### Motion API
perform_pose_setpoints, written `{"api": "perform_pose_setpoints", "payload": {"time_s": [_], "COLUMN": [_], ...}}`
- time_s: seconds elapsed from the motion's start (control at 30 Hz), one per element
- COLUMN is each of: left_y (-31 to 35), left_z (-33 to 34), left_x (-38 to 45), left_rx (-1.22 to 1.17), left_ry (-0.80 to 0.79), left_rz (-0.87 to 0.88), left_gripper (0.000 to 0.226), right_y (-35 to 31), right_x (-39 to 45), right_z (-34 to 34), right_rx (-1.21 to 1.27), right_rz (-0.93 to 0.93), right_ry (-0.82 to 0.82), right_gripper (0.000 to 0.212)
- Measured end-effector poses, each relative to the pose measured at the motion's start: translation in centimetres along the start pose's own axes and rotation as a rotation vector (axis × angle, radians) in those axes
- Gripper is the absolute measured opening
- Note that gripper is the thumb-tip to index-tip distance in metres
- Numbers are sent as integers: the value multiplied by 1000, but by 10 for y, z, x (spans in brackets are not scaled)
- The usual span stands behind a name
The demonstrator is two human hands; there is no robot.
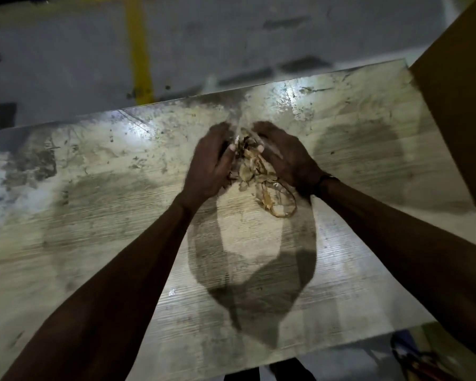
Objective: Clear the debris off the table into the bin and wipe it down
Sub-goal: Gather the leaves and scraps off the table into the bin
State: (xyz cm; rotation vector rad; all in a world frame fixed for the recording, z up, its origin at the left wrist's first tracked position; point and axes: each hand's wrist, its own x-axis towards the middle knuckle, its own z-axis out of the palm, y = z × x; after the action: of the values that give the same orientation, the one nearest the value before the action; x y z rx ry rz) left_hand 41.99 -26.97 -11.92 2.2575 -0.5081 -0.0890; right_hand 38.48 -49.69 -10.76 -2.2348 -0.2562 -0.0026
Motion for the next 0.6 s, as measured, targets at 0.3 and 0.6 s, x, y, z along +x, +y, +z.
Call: {"api": "perform_pose_setpoints", "payload": {"time_s": [0.3, 0.6], "left_y": [7, 42], "left_z": [10, 30], "left_x": [28, -47], "left_rx": [77, -47], "left_ry": [-169, -313], "left_rz": [144, 234], "left_gripper": [49, 48], "right_y": [34, 4], "right_x": [-43, -95], "right_z": [-5, 19], "right_rx": [-361, -218], "right_rz": [556, 65], "right_ry": [427, 114], "right_gripper": [78, 53]}}
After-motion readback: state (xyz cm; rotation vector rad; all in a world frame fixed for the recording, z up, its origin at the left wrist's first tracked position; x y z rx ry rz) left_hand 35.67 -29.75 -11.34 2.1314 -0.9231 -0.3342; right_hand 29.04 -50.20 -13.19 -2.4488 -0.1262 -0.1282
